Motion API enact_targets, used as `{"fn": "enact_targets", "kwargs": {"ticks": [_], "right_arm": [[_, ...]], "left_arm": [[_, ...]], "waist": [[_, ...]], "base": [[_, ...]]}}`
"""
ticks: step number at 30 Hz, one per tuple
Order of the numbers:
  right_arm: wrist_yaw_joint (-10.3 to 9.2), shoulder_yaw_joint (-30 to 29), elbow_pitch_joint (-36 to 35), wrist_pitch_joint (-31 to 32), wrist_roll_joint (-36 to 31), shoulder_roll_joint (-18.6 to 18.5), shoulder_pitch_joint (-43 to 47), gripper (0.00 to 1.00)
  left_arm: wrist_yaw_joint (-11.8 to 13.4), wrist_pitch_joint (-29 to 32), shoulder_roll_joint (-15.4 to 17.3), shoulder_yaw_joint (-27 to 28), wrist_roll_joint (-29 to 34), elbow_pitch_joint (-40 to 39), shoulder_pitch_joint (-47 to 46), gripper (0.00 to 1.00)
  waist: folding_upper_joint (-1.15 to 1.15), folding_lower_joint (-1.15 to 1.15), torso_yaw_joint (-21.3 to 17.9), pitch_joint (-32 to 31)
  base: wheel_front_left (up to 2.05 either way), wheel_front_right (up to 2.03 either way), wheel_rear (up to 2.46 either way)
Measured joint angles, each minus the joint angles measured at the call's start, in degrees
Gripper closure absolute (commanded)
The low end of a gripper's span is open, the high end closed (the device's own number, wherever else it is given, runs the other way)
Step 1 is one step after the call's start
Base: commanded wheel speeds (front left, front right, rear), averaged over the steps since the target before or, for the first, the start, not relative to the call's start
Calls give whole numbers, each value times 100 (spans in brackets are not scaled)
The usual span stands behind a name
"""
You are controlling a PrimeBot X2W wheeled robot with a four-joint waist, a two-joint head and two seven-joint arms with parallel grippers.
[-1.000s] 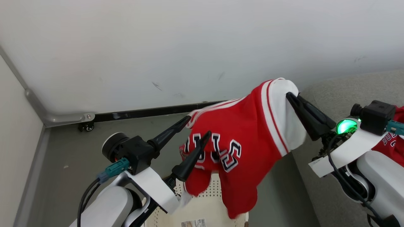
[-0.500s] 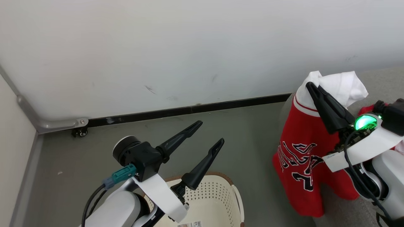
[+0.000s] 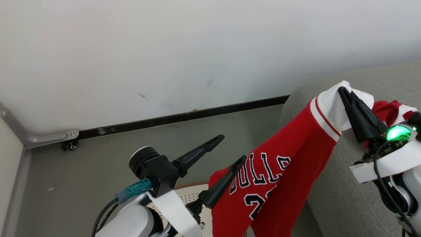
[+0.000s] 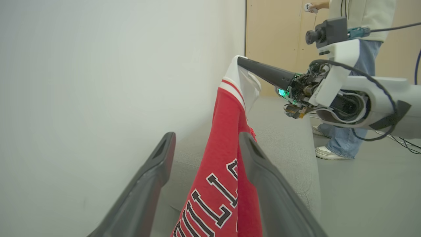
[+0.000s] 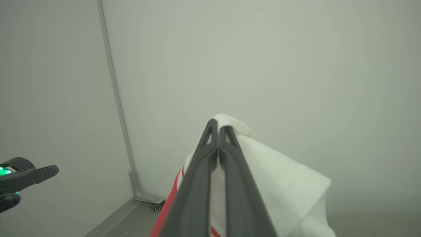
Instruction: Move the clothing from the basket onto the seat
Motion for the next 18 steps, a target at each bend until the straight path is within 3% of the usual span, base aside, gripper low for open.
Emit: {"fn": "enact_targets", "kwargs": {"ticks": [18], "right_arm": [[0,-283,-244,-1,-330,68,318,100]], "left_arm": [[-22,-42,56,-159,-174,-34,-66,0]], "waist": [[0,0,-448,57]], "base": [[0,0,0]]}}
